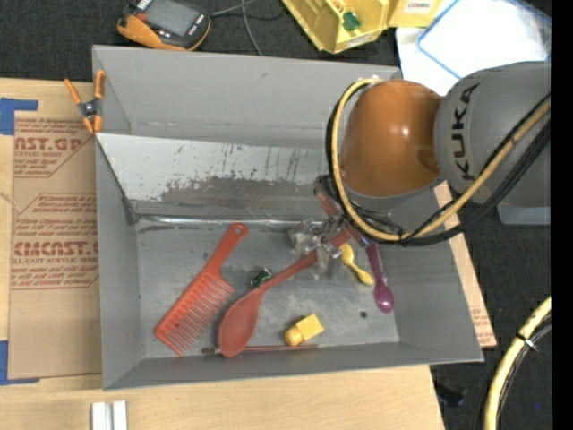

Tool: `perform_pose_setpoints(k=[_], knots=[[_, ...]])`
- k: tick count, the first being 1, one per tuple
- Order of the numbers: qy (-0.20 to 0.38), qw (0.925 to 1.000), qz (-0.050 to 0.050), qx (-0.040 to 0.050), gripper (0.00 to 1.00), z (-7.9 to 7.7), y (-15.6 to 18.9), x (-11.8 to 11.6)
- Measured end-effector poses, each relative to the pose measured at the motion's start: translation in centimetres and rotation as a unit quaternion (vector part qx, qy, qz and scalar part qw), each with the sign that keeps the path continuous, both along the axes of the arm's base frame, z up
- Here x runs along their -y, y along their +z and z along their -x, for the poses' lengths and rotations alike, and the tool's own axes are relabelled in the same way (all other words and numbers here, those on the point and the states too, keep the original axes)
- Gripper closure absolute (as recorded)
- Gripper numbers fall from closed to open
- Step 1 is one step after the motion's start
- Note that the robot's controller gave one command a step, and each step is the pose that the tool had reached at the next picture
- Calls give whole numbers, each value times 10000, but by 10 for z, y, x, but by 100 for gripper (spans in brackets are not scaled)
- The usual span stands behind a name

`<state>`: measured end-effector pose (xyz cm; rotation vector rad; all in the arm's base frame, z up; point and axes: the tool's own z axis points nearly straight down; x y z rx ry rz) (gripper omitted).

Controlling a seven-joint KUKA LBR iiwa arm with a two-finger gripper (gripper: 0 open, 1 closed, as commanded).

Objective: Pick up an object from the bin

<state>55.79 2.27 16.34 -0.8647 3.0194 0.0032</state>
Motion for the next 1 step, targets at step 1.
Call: perform_pose_setpoints(k=[1], knots=[[236, 9997, -4, -12, 100, -3, 37, -14]])
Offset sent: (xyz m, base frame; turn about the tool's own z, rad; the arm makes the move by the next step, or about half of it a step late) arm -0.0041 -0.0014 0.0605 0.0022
